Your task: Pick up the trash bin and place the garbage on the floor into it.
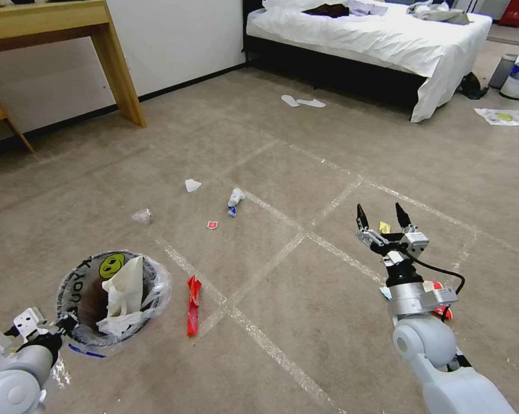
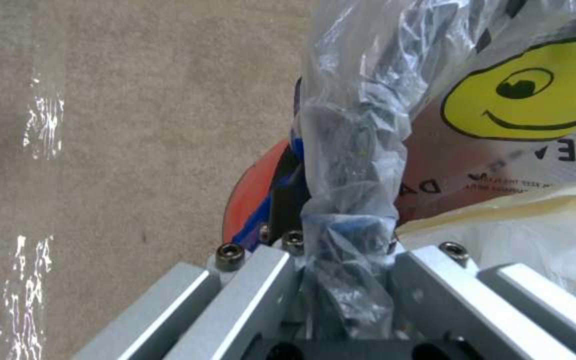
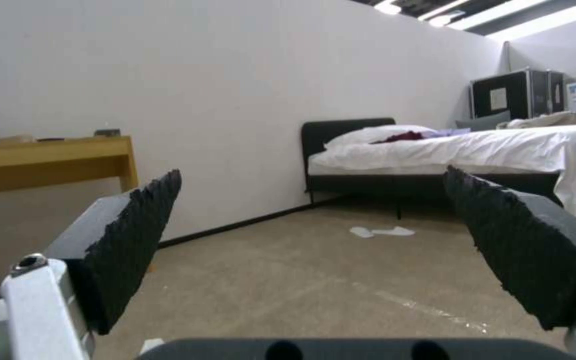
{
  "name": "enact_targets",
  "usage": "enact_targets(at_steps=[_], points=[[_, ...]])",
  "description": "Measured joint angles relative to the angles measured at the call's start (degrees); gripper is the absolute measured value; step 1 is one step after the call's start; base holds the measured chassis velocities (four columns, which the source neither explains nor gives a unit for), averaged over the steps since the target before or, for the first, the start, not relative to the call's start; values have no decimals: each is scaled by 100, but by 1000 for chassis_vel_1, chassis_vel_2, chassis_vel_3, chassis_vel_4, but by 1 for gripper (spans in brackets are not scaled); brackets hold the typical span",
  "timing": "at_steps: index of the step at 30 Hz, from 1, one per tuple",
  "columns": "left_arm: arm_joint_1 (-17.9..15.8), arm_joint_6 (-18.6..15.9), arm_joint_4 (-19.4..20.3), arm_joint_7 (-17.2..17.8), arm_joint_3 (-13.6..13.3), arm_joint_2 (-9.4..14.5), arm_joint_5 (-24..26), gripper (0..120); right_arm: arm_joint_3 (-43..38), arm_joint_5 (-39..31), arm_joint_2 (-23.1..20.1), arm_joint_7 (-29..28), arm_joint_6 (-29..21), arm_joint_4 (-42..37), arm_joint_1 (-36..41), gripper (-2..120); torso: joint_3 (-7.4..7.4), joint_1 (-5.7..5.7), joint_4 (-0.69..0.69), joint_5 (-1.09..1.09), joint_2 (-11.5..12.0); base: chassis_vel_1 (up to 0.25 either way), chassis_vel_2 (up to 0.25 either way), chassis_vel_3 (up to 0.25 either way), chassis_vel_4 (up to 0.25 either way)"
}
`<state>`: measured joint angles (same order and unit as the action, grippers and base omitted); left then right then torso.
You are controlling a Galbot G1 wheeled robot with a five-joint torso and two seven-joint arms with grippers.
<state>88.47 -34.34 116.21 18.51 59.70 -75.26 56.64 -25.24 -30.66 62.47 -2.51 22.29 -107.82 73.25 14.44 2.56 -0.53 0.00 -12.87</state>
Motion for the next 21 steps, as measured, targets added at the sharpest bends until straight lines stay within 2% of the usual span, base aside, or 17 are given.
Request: enact_targets(at_steps=[21], points=[[16,0,21,18,134,6,48,1,42,-16,-32,17,-28,-28,-35,100,1,1,0,0,0,0,0,0,0]])
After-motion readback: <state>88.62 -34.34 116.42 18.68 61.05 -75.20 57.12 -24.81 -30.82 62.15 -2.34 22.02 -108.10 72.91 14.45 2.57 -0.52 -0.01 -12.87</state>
